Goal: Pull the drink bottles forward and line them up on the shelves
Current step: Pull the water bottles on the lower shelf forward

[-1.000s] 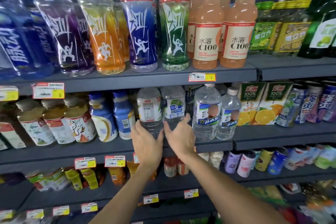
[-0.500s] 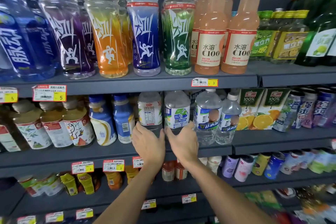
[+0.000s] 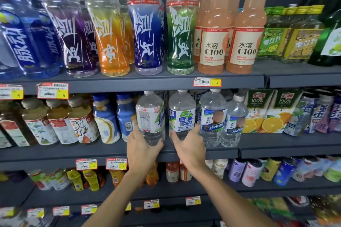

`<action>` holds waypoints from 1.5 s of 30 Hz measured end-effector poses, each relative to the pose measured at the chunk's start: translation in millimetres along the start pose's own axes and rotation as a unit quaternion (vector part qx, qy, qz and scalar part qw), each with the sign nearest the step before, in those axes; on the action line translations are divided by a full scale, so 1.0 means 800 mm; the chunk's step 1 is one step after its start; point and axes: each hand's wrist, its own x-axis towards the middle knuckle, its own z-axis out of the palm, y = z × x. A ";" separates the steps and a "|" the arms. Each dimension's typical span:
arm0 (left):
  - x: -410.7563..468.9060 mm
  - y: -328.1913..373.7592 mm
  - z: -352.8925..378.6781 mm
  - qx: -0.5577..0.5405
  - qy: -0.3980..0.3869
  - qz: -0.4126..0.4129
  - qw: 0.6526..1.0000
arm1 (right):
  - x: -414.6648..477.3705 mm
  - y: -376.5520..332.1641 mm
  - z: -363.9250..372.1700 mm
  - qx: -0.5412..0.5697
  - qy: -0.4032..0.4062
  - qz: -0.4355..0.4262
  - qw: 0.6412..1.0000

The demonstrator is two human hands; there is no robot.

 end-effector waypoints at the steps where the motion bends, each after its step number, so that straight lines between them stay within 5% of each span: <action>1: -0.003 -0.006 -0.008 -0.023 -0.012 0.009 1.000 | 0.000 0.001 -0.001 0.001 -0.006 -0.002 1.000; 6: -0.004 -0.024 -0.036 -0.085 -0.087 0.037 0.992 | -0.001 0.000 -0.002 0.001 -0.013 -0.008 1.000; 13: -0.018 -0.026 -0.021 -0.061 -0.025 0.025 0.997 | -0.002 0.000 0.002 -0.012 0.001 -0.003 1.000; 23: 0.003 -0.044 -0.032 -0.063 -0.111 0.043 0.991 | -0.004 -0.001 -0.003 -0.019 0.001 0.001 1.000; 45: 0.015 -0.050 -0.041 -0.061 -0.135 0.077 0.986 | -0.050 -0.037 0.015 -0.117 0.109 -0.017 0.987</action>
